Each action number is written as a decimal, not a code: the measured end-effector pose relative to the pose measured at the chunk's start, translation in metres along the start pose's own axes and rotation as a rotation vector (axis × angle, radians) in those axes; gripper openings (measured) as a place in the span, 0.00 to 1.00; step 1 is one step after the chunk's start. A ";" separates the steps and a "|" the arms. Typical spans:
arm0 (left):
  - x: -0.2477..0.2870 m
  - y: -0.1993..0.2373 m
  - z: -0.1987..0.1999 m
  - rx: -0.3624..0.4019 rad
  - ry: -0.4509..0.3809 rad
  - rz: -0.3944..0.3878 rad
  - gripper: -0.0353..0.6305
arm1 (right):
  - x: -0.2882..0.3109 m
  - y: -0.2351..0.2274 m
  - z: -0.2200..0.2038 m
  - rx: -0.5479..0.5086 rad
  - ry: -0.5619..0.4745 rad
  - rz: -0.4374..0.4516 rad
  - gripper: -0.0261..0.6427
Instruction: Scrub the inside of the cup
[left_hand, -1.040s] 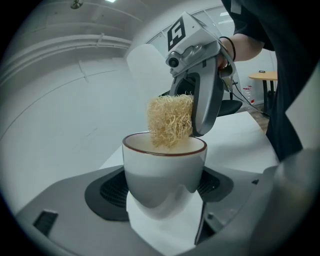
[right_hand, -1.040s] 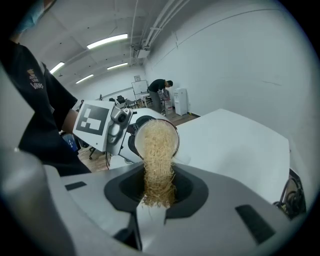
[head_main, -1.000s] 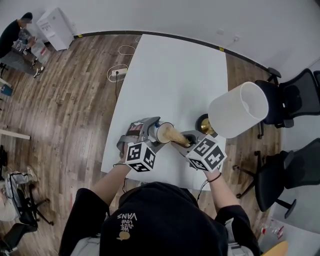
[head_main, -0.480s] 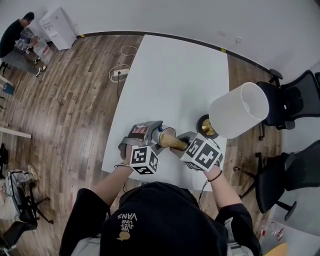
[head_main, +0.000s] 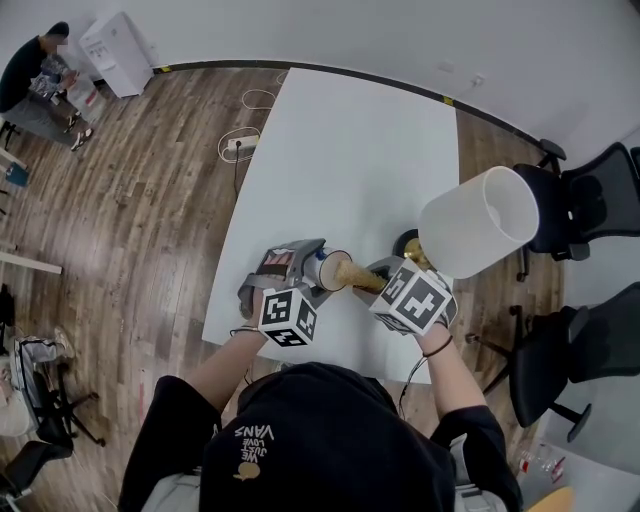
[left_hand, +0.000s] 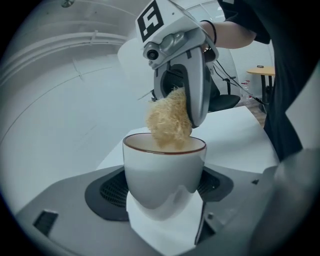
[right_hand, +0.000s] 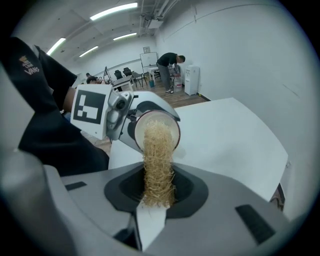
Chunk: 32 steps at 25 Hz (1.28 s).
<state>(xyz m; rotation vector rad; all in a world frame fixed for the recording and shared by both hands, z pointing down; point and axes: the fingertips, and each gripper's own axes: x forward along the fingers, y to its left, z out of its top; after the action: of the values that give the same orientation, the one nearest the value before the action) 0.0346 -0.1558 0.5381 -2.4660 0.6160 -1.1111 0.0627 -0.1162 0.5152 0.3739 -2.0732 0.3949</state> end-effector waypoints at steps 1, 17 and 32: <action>0.000 0.001 -0.001 0.001 0.004 0.001 0.65 | 0.003 0.005 -0.002 -0.005 0.014 0.017 0.18; 0.004 -0.014 0.004 0.069 0.005 -0.034 0.65 | -0.001 -0.004 0.002 -0.029 0.049 -0.004 0.18; 0.008 -0.020 0.001 0.054 0.007 -0.053 0.65 | 0.007 0.018 0.015 -0.022 -0.028 0.101 0.18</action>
<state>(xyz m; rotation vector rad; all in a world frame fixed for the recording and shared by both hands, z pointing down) 0.0449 -0.1432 0.5516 -2.4467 0.5188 -1.1412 0.0405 -0.1065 0.5117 0.2639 -2.1280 0.4292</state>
